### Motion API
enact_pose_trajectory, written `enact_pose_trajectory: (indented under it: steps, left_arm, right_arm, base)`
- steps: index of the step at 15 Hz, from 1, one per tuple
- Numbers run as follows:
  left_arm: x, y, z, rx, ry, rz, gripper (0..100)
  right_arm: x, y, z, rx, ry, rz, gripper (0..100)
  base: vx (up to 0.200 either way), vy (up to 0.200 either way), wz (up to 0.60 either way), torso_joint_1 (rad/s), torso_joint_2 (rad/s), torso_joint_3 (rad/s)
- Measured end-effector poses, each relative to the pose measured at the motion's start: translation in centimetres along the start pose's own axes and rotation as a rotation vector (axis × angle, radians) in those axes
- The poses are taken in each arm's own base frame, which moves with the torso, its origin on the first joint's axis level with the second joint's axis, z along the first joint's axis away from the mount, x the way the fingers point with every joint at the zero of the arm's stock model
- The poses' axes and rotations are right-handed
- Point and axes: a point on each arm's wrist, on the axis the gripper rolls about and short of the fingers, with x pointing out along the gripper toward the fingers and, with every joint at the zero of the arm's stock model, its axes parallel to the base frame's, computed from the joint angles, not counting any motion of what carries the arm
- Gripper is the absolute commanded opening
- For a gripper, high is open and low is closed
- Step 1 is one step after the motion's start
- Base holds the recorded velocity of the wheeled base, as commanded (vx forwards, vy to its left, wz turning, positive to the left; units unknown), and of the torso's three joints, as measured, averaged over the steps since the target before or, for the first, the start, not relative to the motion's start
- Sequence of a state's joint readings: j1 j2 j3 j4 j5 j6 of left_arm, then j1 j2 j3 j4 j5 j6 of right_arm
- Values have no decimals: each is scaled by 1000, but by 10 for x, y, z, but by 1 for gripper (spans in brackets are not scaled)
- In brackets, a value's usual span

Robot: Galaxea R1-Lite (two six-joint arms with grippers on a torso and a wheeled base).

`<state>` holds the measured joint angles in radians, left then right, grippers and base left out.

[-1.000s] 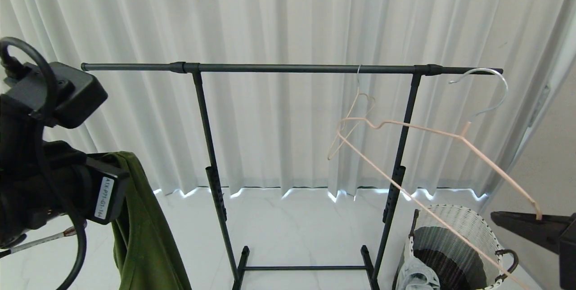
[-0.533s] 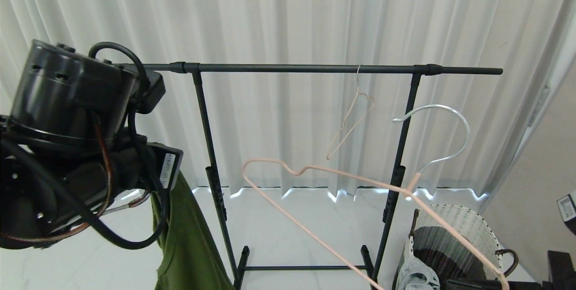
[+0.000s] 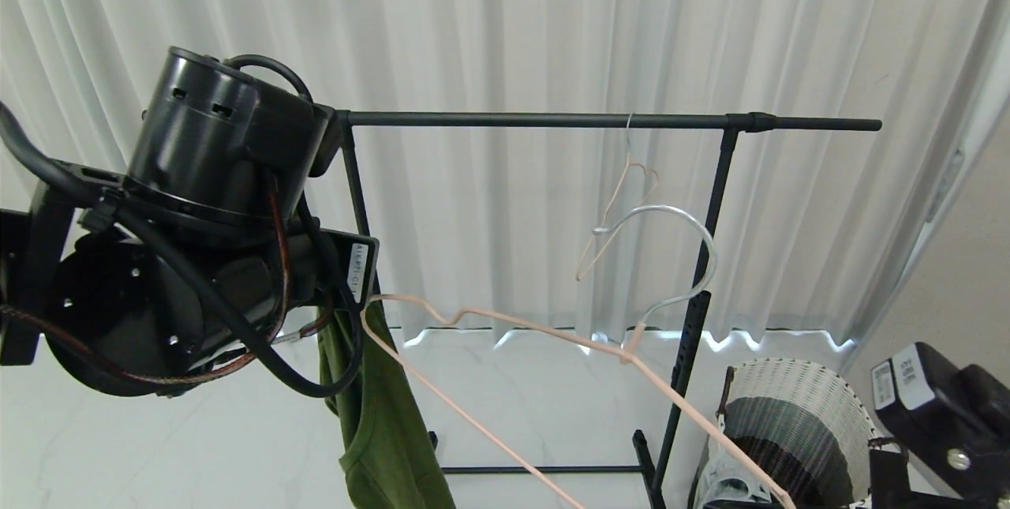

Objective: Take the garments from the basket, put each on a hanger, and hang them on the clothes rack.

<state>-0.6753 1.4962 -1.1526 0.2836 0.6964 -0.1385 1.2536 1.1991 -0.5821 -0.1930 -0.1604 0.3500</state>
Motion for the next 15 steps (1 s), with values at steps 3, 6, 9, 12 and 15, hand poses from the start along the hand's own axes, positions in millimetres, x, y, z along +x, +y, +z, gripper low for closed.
enact_pose_trajectory:
  steps: [3,6,9,12,15]
  left_arm:
    - [0,-3,0,-4,0,-7,0]
    - [0,-3,0,-2,0,-3,0]
    - [1,-3,-1,-1,3,10,0]
    - [0,-3,-1,0,1,8,0]
    - [-2,-3,-1,0,-4,5,0]
  right_arm:
    - [9,1,2,2,0,-5,0]
    - [12,2,2,-5,11,9,0]
    - [11,5,4,-8,11,39,0]
    - [14,4,7,-7,5,28,0]
    - [24,0,14,-7,-37,6,0]
  base:
    - [0,0,0,0,0,0]
    - [0,0,0,0,0,0]
    - [0,0,0,0,0,0]
    - [0,0,0,0,0,0]
    - [0,0,0,0,0,0]
